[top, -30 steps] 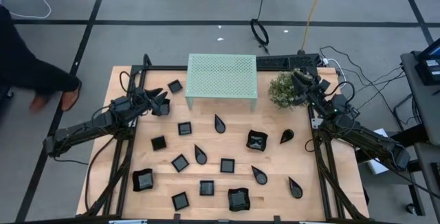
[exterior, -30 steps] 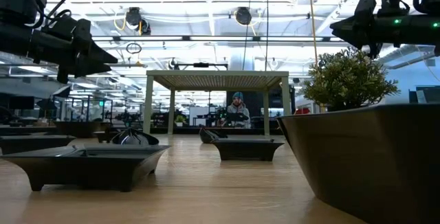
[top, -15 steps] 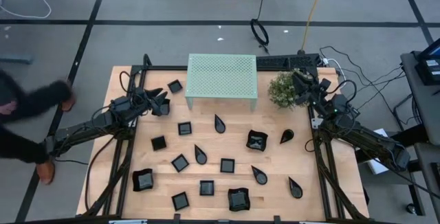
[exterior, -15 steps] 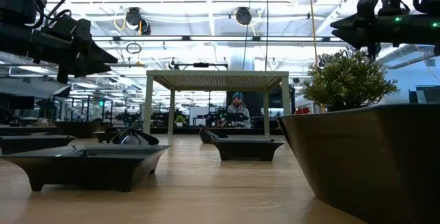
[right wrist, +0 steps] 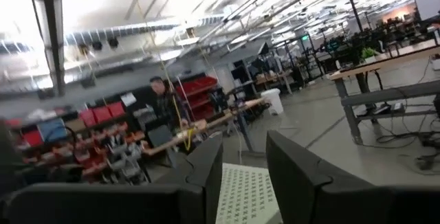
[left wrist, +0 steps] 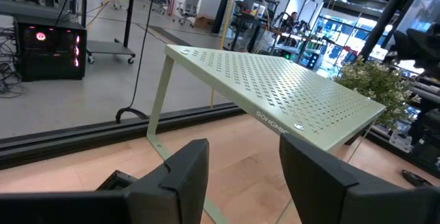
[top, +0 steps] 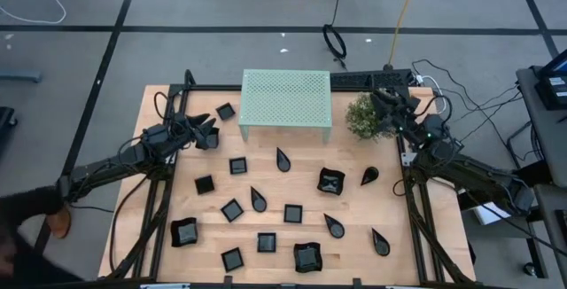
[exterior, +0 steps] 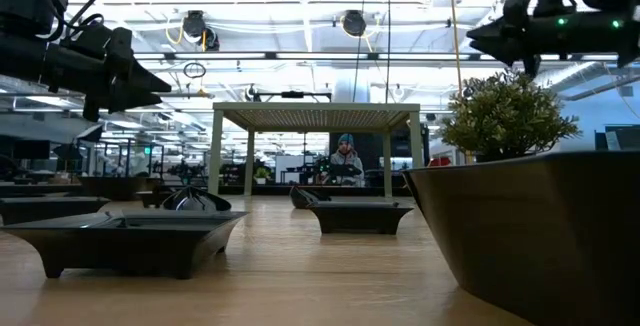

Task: Pick & Place Mini shaped plates
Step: Put the black distorted square plate on the shelf

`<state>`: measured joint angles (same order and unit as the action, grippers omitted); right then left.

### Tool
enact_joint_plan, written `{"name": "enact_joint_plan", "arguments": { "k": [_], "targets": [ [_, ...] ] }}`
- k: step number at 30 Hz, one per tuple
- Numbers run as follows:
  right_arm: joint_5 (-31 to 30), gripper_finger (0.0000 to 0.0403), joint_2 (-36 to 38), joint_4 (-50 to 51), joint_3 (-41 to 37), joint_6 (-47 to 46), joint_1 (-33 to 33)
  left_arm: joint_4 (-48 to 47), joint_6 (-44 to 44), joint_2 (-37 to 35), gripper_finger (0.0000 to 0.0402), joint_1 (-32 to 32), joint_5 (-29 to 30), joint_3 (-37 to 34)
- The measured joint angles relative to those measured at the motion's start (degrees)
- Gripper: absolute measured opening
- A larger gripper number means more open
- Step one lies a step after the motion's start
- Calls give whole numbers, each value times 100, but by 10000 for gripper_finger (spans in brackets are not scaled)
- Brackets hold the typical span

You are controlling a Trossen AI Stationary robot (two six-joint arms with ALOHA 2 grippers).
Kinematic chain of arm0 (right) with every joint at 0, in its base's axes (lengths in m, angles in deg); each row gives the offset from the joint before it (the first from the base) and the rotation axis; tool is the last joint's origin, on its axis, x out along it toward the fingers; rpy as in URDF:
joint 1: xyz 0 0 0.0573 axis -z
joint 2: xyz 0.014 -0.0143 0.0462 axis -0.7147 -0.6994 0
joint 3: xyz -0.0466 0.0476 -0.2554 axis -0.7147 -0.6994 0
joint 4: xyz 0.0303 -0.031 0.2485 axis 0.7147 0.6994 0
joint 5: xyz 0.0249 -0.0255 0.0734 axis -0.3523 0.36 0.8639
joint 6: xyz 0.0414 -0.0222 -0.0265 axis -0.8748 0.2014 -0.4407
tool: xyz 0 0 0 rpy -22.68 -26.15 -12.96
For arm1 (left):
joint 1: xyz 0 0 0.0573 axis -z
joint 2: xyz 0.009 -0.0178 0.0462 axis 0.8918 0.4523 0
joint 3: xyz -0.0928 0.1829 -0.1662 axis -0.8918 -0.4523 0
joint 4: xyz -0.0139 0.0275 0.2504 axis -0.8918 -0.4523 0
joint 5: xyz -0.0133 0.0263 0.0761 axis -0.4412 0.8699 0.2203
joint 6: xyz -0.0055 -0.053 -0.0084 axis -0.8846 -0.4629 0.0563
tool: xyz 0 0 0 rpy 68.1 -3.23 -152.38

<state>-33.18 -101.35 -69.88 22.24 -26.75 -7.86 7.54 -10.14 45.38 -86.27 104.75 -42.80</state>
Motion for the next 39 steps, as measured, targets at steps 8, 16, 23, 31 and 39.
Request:
{"name": "enact_joint_plan", "arguments": {
  "k": [8, 16, 23, 31, 39],
  "targets": [
    [363, 100, -690, 2260, 1749, 764, -7, 0, 0, -1, 182, 1, 1, 2],
    [678, 100, -1640, 4797, 3198, 1092, -562, 1, 1, 1, 182, 0, 0, 1],
    [885, 100, -2286, 4831, 3421, 853, -1396, 2, 1, -1, 182, 0, 0, 1],
    [898, 100, -2446, 4821, 3513, 797, -1477, 2, 0, 1, 182, 1, 1, 1],
    [873, 100, -2568, 4825, 3513, 678, -2058, 2, 0, 0, 182, 0, 0, 1]
  ]
}}
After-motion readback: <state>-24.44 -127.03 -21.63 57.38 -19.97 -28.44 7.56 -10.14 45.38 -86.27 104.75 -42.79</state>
